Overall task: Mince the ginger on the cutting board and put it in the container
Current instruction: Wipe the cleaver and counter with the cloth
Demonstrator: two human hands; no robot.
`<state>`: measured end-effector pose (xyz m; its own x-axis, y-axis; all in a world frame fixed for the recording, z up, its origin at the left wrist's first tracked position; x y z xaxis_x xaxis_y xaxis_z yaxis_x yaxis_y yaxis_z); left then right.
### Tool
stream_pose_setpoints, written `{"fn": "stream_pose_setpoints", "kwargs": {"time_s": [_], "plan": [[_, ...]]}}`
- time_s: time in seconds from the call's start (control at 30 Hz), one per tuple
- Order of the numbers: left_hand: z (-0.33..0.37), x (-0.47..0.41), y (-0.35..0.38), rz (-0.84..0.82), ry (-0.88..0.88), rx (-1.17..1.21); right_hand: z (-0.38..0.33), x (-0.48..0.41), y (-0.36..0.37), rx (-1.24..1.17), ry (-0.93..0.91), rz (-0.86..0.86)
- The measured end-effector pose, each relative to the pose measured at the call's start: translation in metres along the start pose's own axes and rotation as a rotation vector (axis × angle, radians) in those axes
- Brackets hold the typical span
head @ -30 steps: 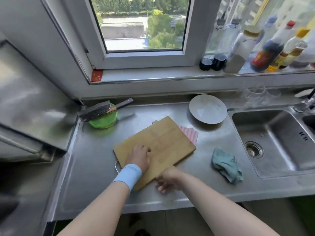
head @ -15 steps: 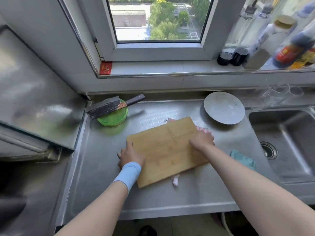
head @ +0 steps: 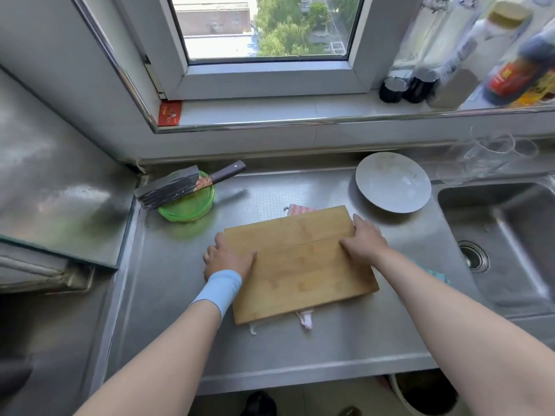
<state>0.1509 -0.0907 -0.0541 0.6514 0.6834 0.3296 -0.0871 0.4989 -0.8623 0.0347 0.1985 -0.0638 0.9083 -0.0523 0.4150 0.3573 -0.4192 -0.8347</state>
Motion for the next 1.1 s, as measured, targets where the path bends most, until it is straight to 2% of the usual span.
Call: {"fn": "stream_pose_setpoints", "kwargs": {"time_s": [0.23, 0.4, 0.5, 0.57, 0.63, 0.73, 0.83, 0.9, 1.0, 1.1], "plan": [[-0.003, -0.003, -0.010, -0.085, -0.076, -0.099, 0.026, 0.031, 0.009, -0.020, 0.144, 0.056], [-0.004, -0.007, -0.018, -0.083, -0.169, 0.025, 0.040, 0.052, 0.014, -0.063, 0.246, -0.041], [-0.007, -0.016, -0.019, -0.084, -0.212, 0.142, 0.039, 0.056, 0.004, 0.034, 0.202, -0.118], [-0.007, -0.014, -0.020, -0.065, -0.235, 0.298, 0.034, 0.056, -0.002, 0.131, 0.147, -0.045], [-0.007, -0.011, -0.023, -0.037, -0.234, 0.418, 0.022, 0.057, -0.007, 0.127, 0.097, 0.070], [-0.010, -0.008, -0.025, -0.018, -0.223, 0.487, 0.008, 0.056, -0.009, -0.062, 0.091, 0.144], [-0.022, -0.012, -0.023, 0.025, -0.293, 0.554, -0.003, 0.050, -0.013, -0.349, 0.077, 0.076], [-0.029, -0.012, -0.017, 0.035, -0.339, 0.584, -0.009, 0.038, -0.016, -0.423, 0.030, 0.032], [-0.025, -0.005, -0.011, 0.001, -0.405, 0.584, -0.008, 0.006, -0.010, -0.372, 0.039, -0.097], [-0.023, -0.002, -0.002, -0.025, -0.496, 0.542, -0.019, 0.005, -0.011, -0.301, 0.142, -0.132]]}}
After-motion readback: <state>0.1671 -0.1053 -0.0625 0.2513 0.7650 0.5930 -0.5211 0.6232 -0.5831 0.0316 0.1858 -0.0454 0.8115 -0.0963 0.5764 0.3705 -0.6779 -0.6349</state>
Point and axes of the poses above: each hand's wrist, its own x-axis away from the middle knuckle, its own y-axis out of the palm, z = x × y, the point moved 1 cm from there along -x, towards the middle knuckle, and after that the axes turned 8 degrees about z, right-handed, at the moved point
